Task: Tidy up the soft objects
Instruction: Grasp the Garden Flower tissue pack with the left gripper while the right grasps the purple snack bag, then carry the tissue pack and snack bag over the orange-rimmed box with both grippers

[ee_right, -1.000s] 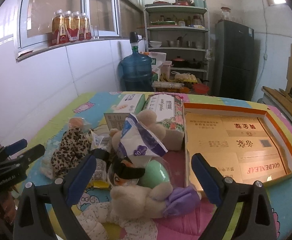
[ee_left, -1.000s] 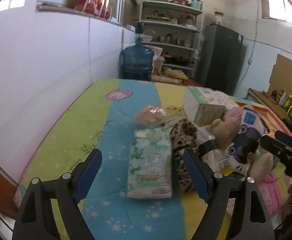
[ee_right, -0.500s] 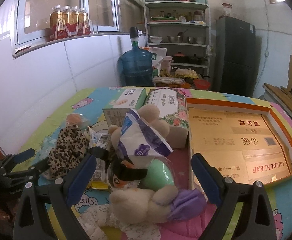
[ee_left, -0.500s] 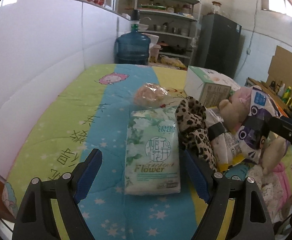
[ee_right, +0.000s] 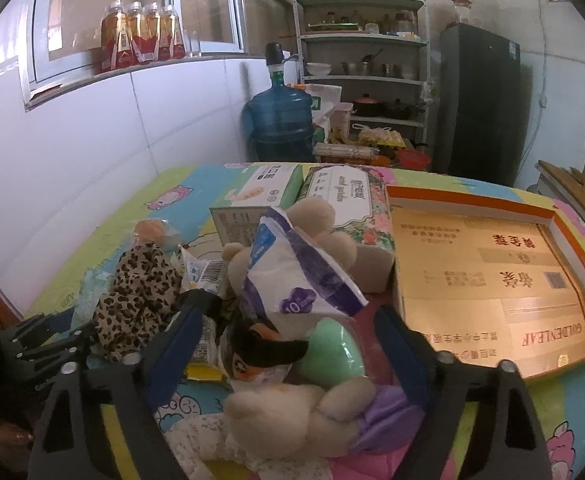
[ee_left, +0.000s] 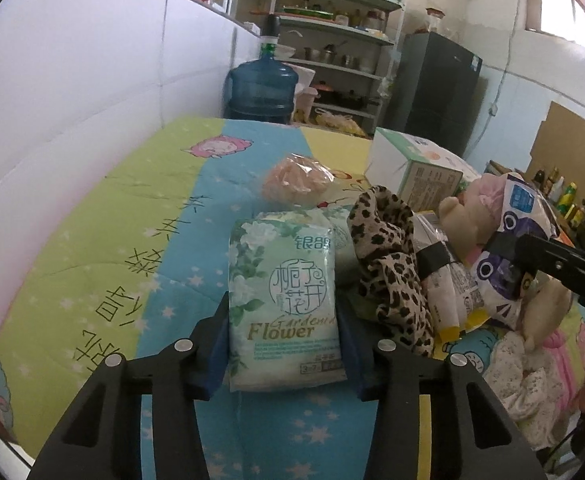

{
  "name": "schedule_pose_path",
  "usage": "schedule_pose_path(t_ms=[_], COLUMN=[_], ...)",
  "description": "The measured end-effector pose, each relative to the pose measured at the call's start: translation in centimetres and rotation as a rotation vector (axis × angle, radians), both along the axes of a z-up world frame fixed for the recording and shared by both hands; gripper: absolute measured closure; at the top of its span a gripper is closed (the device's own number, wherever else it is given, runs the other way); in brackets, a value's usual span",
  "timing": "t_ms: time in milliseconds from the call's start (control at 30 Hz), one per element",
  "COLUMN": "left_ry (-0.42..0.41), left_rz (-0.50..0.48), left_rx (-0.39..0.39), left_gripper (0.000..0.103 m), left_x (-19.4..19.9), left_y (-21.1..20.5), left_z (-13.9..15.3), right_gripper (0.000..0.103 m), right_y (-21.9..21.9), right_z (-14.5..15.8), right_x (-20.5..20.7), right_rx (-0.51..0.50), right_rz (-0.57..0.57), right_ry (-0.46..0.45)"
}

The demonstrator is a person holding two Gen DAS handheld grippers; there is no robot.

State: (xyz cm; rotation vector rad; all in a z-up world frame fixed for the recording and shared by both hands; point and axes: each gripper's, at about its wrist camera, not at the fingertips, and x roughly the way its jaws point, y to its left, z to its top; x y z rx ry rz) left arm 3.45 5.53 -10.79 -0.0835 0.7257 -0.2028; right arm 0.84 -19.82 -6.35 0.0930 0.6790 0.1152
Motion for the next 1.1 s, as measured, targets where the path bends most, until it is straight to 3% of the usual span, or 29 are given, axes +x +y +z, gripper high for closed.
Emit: schedule_pose_path(t_ms=[67,267,767,1100], left_ry=[-0.010,-0.039,-0.122,-0.144], left_rz=[0.013,0.046,0.030,-0.095], left_rx=[-0.007,-0.013,0.012,-0.010], left_gripper=[0.056,0.056,0.056,0.056], left_x=[-0.2,-0.9,-2.6,-2.7], left_y=[0.5,1.4,0.0,-4.6], left_z=[0.1,1.1,5.0,7.8], right_gripper=[0.043,0.059,0.061,0.061], right_y=[0.1,-0.5,-2.0,-5.9], right_z=[-0.2,-0.2,2.8,4.8], right_x=[0.1,0.1,-2.1,-4.3], right_rx=[-0.002,0.059,0.137,0.187], right_rz=[0.002,0.022,0.026,-0.037], right_ry=[0.000,-0.008,-0.127,-0.208])
